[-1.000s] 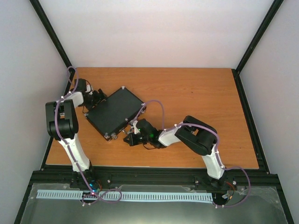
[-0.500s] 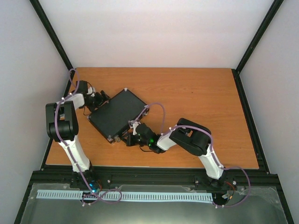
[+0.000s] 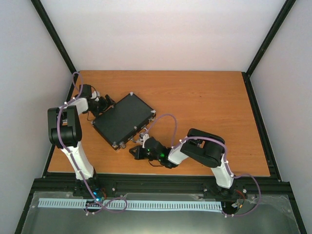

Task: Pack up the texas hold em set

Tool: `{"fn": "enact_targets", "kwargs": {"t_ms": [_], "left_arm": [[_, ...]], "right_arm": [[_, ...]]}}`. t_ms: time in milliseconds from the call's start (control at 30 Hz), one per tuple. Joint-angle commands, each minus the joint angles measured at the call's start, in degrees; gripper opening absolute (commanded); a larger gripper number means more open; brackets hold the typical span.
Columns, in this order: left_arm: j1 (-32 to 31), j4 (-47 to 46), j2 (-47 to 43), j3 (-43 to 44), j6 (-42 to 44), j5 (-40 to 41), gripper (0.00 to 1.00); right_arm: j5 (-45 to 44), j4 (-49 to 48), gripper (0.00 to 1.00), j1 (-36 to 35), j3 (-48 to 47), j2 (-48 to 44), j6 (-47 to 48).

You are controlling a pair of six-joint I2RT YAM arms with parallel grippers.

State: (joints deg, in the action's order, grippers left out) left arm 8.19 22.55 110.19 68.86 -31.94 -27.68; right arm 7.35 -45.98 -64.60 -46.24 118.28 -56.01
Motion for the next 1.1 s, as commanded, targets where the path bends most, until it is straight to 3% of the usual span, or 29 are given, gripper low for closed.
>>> {"fn": "enact_targets", "kwargs": {"t_ms": [0,267,533,667,833,1067], "left_arm": [[-1.95,10.98,4.14,-3.94,-1.19,-0.61,1.0],[-1.96,11.39,3.77,-4.16,-0.36,-0.09,1.0],[-1.9,11.37,3.38,-4.99,-0.13,0.41,1.0],[-1.91,11.13,3.01,-5.35,-0.31,0.12,1.0],[-1.9,10.04,2.18,-6.8,-1.2,-0.76,1.0],[-1.87,8.13,1.42,-9.05,-2.36,-2.18,1.0]], "right_arm": [[0.47,-1.64,0.03,-1.58,3.54,0.67,-1.0],[2.56,-11.39,0.03,-1.76,0.69,7.08,-2.3],[1.16,-10.36,0.03,-1.63,-1.96,10.16,-3.9],[0.43,-2.43,0.03,-1.62,-3.91,8.34,-2.37],[-4.02,16.34,0.03,-1.65,-8.91,4.75,1.71],[-6.37,26.14,0.03,-1.58,-14.54,5.77,2.88]]}}
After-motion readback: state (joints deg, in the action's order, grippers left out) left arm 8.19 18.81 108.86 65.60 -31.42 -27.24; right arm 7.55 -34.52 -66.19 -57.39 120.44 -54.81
